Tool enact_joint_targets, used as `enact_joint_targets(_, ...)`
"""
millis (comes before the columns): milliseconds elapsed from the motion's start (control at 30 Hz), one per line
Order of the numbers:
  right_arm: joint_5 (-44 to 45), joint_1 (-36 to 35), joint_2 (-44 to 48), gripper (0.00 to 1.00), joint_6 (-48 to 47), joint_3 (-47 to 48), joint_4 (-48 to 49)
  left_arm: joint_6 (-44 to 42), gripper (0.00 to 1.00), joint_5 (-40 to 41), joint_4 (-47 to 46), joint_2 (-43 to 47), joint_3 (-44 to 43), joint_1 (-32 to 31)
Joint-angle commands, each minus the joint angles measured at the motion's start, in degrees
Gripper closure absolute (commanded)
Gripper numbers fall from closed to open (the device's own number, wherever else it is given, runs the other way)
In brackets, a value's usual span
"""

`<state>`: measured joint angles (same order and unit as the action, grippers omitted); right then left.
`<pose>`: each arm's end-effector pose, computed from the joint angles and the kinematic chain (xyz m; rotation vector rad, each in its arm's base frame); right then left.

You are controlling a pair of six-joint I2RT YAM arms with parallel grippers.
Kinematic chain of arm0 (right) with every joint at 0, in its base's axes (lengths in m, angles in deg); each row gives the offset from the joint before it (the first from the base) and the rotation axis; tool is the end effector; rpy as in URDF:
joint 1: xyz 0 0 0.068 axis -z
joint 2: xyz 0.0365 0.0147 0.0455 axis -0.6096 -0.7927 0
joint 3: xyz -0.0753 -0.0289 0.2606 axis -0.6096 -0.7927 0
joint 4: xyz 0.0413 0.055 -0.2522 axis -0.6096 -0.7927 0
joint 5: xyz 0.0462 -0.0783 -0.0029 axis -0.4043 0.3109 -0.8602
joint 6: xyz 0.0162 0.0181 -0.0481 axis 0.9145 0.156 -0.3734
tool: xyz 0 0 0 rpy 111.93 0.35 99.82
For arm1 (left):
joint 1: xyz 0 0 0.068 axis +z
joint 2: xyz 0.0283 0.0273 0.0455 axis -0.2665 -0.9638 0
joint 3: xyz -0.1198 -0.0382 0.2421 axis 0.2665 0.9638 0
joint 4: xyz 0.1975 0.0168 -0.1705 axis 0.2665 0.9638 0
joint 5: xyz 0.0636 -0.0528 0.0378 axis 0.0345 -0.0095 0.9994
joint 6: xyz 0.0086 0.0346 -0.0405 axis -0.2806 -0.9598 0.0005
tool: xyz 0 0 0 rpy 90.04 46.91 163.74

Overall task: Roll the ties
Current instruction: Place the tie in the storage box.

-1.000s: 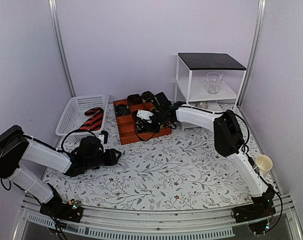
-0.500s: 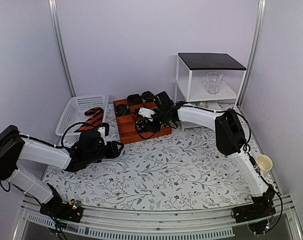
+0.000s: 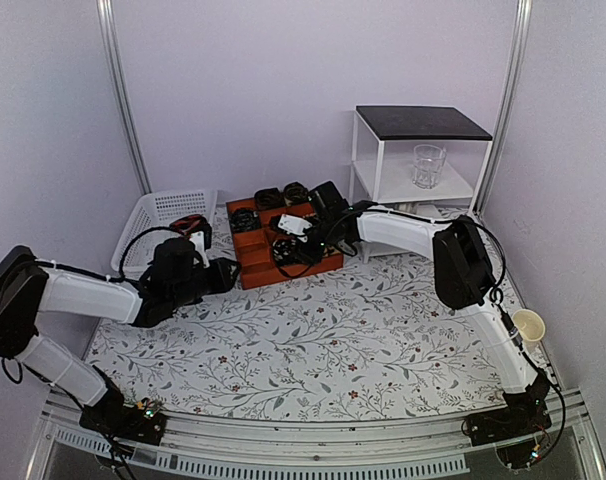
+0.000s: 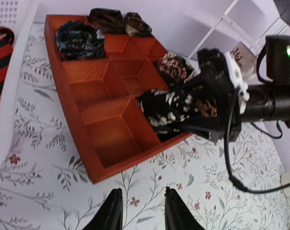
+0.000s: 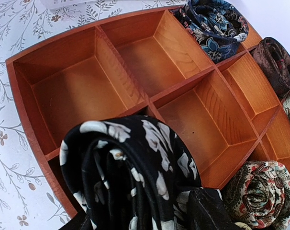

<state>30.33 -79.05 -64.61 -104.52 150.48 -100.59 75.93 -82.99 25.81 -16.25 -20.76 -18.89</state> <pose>0.4184 0.3803 0.1669 -1.5713 1.7586 0.2987 0.2381 -0.1581 0.1766 -0.0820 2.0380 -0.6709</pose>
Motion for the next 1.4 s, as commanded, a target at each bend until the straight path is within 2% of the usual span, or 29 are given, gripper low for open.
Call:
enact_joint_targets(0, -1.62, -0.23, 2.53, 0.43, -0.05, -1.54, -5.27, -1.47, 0.74, -5.36, -5.83, -5.48, -5.97, 2.77)
enact_joint_targets(267, -2.81, -0.21, 2.1, 0.43, 0.32, -2.12, -4.06, 1.46, 0.86, -15.33, -16.39, -17.79, -13.09, 5.51)
enact_joint_targets(433, -3.13, -0.17, 2.1, 0.43, 0.23, -2.54, -3.18, 3.92, 1.0, -21.22, -22.95, -23.38, -15.85, 6.76)
enact_joint_targets(700, -3.35, -0.2, 2.0, 0.43, 0.32, -2.8, -2.58, 7.33, 1.0, -28.12, -28.83, -29.29, -19.27, 7.54)
enact_joint_targets(1067, -3.01, -0.3, 3.16, 0.43, 0.58, -3.82, -2.5, 8.77, 1.0, -30.11, -30.57, -40.96, -24.4, 8.71)
enact_joint_targets(1367, -2.26, -0.57, 7.13, 0.31, -0.11, -7.29, -1.16, 8.83, 1.0, -29.99, -29.84, -43.73, -26.53, 9.56)
